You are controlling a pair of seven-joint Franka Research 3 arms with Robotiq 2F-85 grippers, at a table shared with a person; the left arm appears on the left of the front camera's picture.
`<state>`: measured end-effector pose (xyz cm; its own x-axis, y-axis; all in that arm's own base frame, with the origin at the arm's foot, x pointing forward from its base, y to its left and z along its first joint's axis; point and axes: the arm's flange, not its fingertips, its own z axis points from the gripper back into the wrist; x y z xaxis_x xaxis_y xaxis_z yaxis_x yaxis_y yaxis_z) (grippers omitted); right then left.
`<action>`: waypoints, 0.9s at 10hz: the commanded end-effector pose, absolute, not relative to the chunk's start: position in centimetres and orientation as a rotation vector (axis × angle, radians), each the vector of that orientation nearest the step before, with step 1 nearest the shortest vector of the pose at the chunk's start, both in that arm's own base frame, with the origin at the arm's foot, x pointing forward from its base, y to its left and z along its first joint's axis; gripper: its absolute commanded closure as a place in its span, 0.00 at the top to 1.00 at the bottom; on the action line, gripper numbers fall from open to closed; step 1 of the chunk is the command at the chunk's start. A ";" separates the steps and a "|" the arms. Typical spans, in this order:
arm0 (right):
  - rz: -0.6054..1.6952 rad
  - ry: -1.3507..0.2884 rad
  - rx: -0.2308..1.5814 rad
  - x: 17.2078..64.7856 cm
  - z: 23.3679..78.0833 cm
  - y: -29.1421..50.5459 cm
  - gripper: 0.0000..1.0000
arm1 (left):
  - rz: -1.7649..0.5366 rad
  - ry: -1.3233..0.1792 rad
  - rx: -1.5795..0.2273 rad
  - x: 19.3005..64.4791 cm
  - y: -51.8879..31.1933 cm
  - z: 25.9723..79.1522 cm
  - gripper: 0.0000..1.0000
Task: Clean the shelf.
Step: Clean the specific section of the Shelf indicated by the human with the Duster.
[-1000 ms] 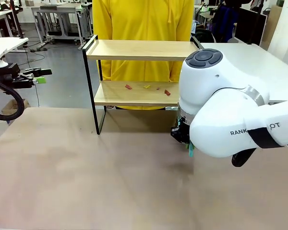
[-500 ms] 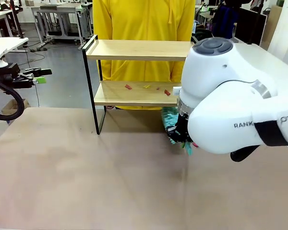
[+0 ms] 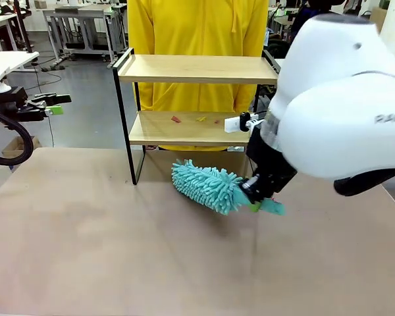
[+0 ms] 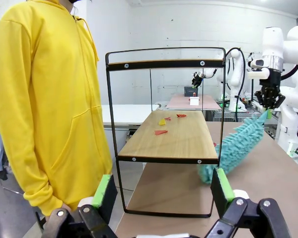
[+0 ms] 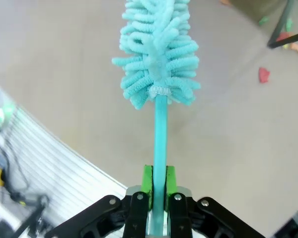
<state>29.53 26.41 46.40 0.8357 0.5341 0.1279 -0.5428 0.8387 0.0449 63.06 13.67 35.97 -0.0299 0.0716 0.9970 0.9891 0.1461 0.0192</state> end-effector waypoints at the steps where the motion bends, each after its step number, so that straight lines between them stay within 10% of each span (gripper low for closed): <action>1: 0.726 -0.015 0.105 27.7 50.0 23.3 0.13 | -1.093 -1.357 -1.138 62.9 13.6 36.3 1.00; 9: 1.005 0.272 -0.003 26.0 58.9 18.7 0.13 | -1.093 -1.357 -1.138 62.9 13.6 36.3 1.00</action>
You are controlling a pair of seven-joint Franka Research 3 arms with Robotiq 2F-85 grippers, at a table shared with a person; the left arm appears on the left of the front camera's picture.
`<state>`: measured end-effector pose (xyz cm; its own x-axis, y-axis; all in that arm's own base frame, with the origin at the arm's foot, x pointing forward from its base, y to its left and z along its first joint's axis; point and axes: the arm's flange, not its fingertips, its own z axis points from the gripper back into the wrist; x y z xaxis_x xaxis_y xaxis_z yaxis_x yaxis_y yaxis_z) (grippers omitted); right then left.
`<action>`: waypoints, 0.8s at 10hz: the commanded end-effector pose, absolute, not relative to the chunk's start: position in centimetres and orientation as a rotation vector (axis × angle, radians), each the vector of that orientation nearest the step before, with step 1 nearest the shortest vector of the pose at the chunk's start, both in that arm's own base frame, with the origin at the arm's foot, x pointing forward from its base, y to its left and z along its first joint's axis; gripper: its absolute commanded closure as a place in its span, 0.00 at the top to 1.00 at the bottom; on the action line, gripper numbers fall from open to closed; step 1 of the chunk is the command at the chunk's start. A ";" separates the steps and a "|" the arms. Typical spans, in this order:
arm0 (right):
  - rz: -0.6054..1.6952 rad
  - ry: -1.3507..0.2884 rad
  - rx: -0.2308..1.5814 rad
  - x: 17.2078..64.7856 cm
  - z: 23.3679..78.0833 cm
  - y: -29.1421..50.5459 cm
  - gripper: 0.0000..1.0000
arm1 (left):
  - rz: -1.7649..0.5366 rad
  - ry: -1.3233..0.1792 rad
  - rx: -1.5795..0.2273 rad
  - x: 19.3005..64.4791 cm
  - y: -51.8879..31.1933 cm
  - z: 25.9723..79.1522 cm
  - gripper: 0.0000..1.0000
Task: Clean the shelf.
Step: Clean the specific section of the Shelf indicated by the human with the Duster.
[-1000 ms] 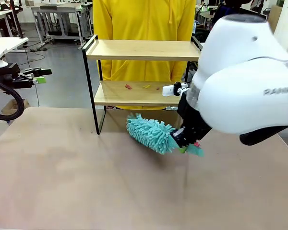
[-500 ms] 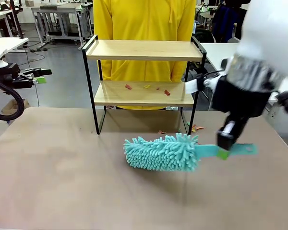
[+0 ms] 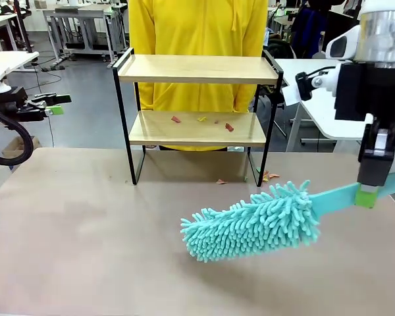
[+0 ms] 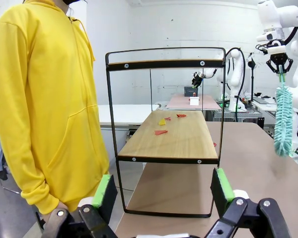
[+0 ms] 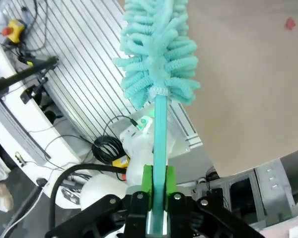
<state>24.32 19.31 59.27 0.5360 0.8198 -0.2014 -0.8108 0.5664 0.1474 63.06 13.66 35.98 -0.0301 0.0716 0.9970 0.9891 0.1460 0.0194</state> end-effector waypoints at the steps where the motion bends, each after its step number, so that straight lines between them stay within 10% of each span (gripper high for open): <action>1: 0.958 0.247 0.063 23.8 59.2 19.6 0.13 | -1.093 -1.357 -1.138 62.9 13.6 36.3 1.00; 8: 0.958 0.247 0.063 23.8 59.2 19.6 0.13 | -1.093 -1.357 -1.138 62.9 13.6 36.3 1.00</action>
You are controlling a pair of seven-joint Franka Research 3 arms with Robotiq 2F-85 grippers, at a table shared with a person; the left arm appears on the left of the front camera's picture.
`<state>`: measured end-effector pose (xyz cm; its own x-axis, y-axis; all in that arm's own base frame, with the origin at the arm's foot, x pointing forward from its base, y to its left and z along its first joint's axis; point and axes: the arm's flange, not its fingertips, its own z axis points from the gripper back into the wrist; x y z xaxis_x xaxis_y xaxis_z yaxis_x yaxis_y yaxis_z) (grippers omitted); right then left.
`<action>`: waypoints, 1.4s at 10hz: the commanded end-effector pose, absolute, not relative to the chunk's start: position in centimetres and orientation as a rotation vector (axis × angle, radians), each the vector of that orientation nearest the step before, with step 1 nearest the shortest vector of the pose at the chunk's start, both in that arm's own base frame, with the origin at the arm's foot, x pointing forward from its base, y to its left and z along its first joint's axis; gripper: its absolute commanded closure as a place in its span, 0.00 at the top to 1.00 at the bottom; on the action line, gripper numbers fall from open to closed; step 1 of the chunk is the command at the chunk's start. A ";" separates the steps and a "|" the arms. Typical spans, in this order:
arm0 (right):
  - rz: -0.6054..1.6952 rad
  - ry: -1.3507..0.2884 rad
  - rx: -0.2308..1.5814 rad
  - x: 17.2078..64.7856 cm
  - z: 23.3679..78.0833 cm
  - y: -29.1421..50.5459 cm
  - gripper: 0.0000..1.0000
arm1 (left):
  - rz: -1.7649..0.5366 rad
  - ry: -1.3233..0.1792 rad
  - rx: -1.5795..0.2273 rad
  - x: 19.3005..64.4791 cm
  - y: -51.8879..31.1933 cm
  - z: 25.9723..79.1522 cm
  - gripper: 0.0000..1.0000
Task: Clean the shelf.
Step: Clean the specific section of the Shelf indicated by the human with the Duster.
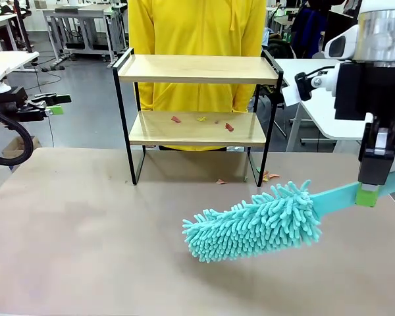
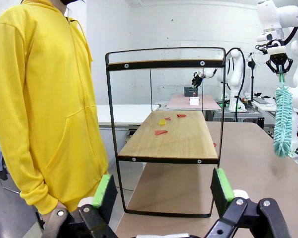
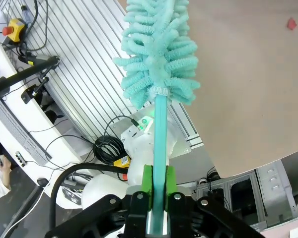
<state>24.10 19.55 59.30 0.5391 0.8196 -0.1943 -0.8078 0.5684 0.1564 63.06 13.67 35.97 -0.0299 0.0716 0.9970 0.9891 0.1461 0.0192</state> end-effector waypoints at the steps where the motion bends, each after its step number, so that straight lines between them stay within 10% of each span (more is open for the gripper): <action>1: 0.958 0.247 0.063 23.8 59.2 19.6 0.13 | -1.093 -1.357 -1.138 62.9 13.6 36.3 1.00; 14: 0.958 0.247 0.063 23.8 59.2 19.6 0.13 | -1.093 -1.357 -1.138 62.9 13.6 36.3 1.00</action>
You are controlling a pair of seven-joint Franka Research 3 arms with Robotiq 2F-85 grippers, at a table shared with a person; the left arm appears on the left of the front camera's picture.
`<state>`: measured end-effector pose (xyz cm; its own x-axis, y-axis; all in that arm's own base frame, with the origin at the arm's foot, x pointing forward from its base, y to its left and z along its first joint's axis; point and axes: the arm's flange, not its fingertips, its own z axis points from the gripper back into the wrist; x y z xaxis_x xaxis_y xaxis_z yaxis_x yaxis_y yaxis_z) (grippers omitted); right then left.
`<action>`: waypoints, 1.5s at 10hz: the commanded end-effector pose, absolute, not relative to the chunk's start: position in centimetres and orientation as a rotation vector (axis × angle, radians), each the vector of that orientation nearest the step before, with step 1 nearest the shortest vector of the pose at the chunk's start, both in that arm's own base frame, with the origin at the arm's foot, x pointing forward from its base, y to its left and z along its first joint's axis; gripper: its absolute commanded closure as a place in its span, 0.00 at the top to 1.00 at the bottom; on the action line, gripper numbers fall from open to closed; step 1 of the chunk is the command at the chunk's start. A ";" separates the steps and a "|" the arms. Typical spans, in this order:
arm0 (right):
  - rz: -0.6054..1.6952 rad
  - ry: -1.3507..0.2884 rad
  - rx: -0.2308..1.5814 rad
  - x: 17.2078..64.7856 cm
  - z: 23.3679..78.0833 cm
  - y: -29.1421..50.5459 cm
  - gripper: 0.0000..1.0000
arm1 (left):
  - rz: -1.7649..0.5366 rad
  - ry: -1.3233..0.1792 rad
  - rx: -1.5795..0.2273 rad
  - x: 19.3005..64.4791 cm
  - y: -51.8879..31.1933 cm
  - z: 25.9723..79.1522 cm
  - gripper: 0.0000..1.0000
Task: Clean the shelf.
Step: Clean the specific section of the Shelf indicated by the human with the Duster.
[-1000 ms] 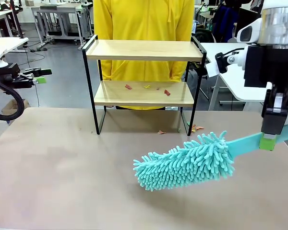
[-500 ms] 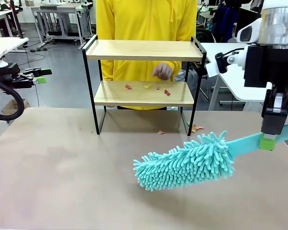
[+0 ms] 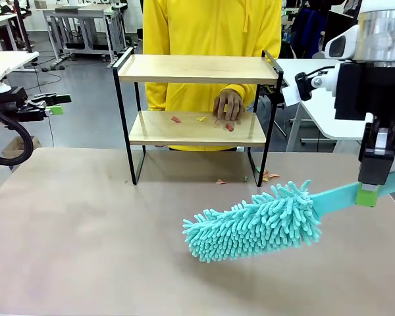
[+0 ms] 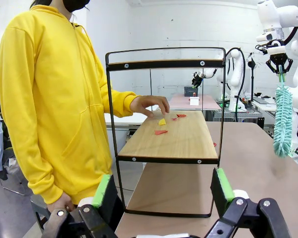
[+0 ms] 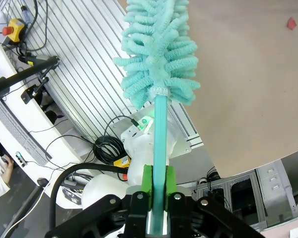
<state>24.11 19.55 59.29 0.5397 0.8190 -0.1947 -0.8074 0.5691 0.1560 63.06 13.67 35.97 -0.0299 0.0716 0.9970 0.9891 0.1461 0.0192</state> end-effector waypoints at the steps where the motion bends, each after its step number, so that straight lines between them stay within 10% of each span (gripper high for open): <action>1: 0.958 0.247 0.063 23.8 59.2 19.6 0.13 | -1.093 -1.357 -1.138 62.9 13.6 36.3 1.00; 15: 0.958 0.247 0.063 23.8 59.2 19.6 0.13 | -1.093 -1.357 -1.138 62.9 13.6 36.3 1.00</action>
